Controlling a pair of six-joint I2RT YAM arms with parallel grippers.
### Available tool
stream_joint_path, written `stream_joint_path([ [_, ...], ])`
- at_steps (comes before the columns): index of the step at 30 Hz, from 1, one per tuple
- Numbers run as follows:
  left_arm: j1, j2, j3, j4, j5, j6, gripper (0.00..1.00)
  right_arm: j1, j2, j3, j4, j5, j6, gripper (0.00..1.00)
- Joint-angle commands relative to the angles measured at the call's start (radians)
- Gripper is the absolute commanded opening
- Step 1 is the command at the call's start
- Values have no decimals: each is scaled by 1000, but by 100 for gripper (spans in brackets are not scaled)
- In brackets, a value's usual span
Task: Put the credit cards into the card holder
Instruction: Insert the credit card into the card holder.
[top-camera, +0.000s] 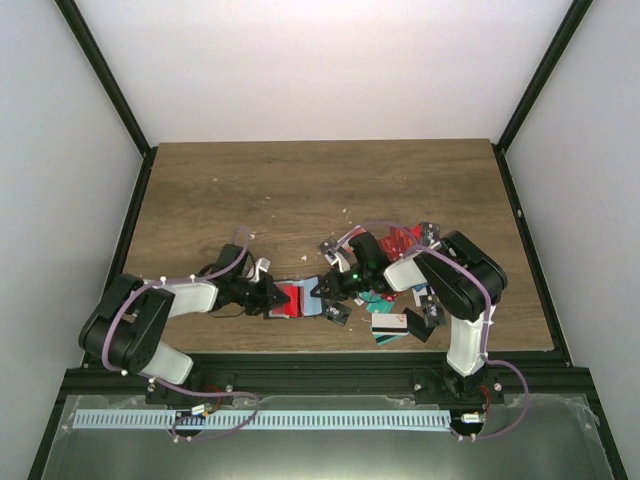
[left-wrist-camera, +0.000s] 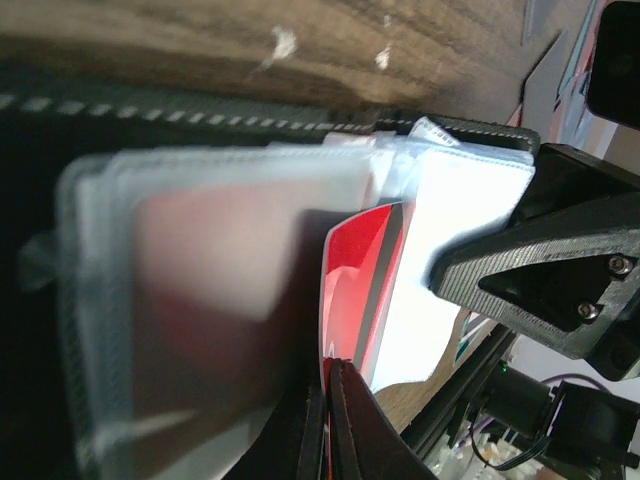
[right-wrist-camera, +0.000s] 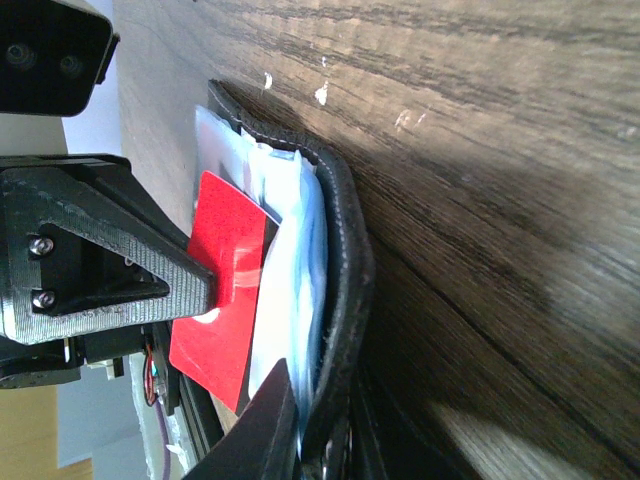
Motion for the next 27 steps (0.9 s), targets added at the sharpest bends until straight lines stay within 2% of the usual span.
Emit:
stream_joint_path([
  [1, -7, 96, 44, -61, -45, 109, 4, -2, 44, -1, -62, 63, -11, 1],
  [10, -6, 149, 161, -169, -68, 241, 4, -1, 50, 13, -91, 59, -36, 1],
  [21, -7, 147, 253, -376, -227, 375, 4, -3, 64, 28, -115, 44, -51, 1],
  [27, -26, 163, 247, -326, -216, 384, 4, -1, 76, 36, -110, 34, -47, 1],
])
